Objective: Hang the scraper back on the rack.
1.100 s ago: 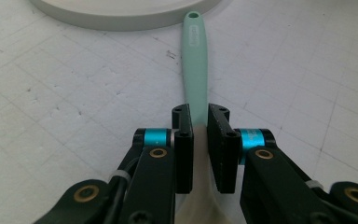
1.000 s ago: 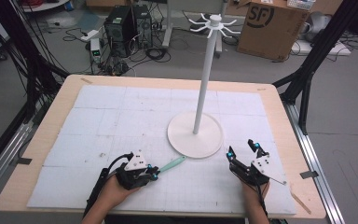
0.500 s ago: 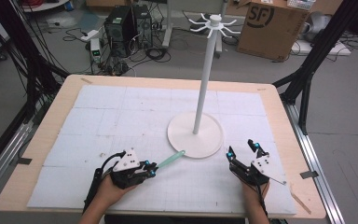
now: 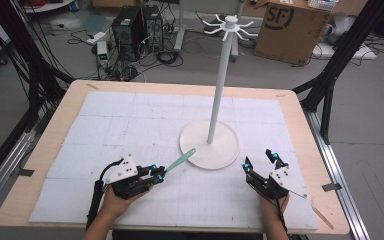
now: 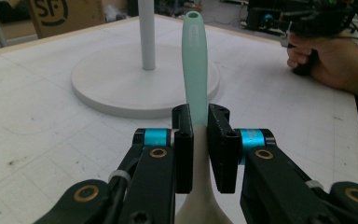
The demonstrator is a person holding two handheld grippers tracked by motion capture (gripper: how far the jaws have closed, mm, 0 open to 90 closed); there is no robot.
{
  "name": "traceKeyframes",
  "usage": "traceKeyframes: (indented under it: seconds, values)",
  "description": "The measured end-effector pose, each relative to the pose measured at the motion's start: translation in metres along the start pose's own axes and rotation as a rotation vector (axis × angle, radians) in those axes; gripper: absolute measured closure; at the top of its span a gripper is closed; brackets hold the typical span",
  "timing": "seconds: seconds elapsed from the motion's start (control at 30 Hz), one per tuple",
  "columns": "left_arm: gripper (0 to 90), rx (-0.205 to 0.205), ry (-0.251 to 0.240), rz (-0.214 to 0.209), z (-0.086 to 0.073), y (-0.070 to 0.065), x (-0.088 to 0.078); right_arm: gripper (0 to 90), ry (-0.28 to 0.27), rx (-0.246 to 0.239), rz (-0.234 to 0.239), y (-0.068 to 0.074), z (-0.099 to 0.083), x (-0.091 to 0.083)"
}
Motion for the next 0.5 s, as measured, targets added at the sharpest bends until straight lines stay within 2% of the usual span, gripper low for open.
traceKeyframes:
  seconds: [0.23, 0.33, 0.5]
  values:
    - [81.1, -0.04, -0.118, 0.026, 0.007, 0.009, -0.004, 25.8, 0.0, 0.001, 0.001, 0.0, 0.0, 0.0]
    - [81.1, -0.031, -0.14, 0.047, 0.008, 0.008, -0.004, 25.8, -0.001, -0.003, 0.0, 0.0, 0.0, 0.0]
    - [81.1, -0.036, -0.215, 0.081, 0.015, 0.009, -0.007, 25.9, 0.0, -0.002, 0.0, 0.0, 0.0, 0.0]
Point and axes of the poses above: each handheld gripper's, and its own axes: x roughly forward along the jaws, z roughly out of its top, y roughly to its left, the point moved 5 cm from there along x, roughly forward along the jaws, and after that the axes turned 8 degrees about x, right-handed, at the moved point
